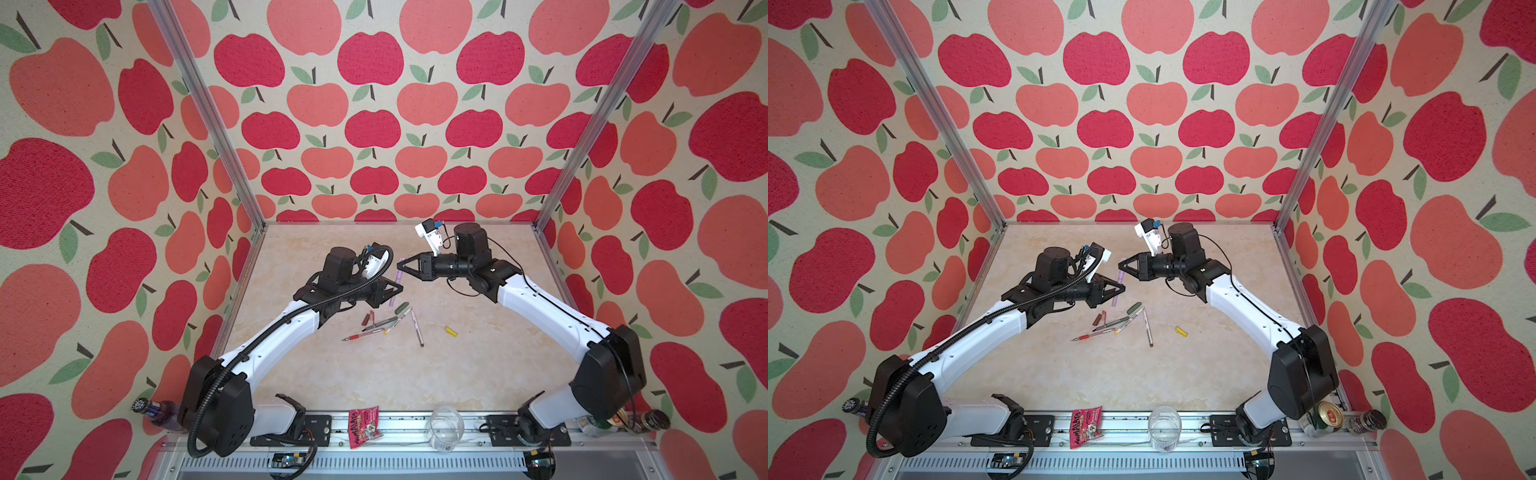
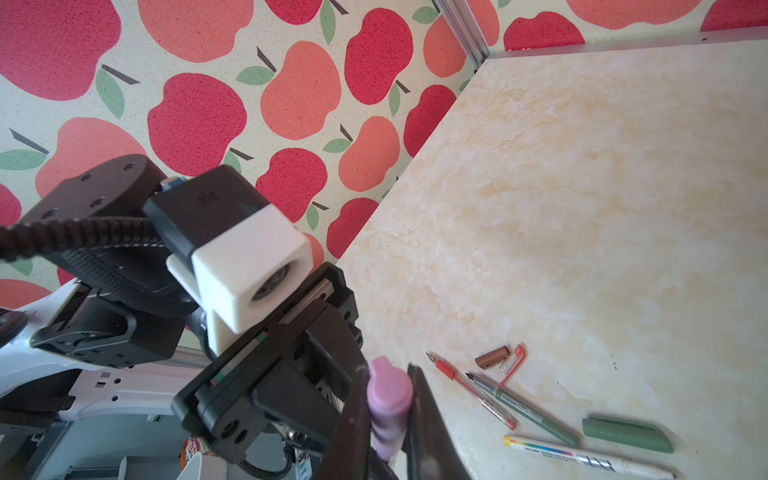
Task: Insert the pens into the pen caps
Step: 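Push the cap down over the pen with the right gripper while the left gripper holds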
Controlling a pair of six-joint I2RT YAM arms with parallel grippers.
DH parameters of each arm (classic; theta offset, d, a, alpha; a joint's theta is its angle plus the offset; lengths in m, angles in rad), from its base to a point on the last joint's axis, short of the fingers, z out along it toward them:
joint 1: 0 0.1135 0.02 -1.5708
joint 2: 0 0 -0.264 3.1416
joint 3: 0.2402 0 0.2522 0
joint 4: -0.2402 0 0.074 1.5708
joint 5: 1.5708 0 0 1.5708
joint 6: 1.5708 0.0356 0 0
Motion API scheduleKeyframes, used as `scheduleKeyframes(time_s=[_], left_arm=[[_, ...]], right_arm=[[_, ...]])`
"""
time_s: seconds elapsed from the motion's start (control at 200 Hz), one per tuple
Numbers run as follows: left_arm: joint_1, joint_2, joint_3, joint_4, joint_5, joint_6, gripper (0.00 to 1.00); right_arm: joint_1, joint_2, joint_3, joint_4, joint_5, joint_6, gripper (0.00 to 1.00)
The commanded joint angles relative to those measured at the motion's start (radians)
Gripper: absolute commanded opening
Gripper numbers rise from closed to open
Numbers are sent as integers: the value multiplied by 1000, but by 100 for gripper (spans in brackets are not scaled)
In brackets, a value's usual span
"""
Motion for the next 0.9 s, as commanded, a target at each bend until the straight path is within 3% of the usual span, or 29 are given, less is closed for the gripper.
scheduleKeyframes(time_s=[0.0, 0.25, 0.59, 0.745, 0.805, 0.896], left_arm=[[29, -6, 133, 228, -1, 19, 0], [39, 16, 154, 249, 11, 9, 0], [31, 5, 48, 224, 7, -8, 0], [7, 10, -39, 203, -7, -20, 0], [-6, 6, -64, 199, -21, -25, 0], [-23, -4, -91, 228, -44, -49, 0]], right_arm=[[65, 44, -74, -164, -60, -14, 2], [68, 41, -95, -137, -52, 2, 3], [26, 8, -47, -33, -34, 60, 17], [-1, -63, -37, 30, 8, 76, 30], [-8, -79, -27, 13, 15, 66, 39], [-17, -95, -20, -35, 30, 39, 44]])
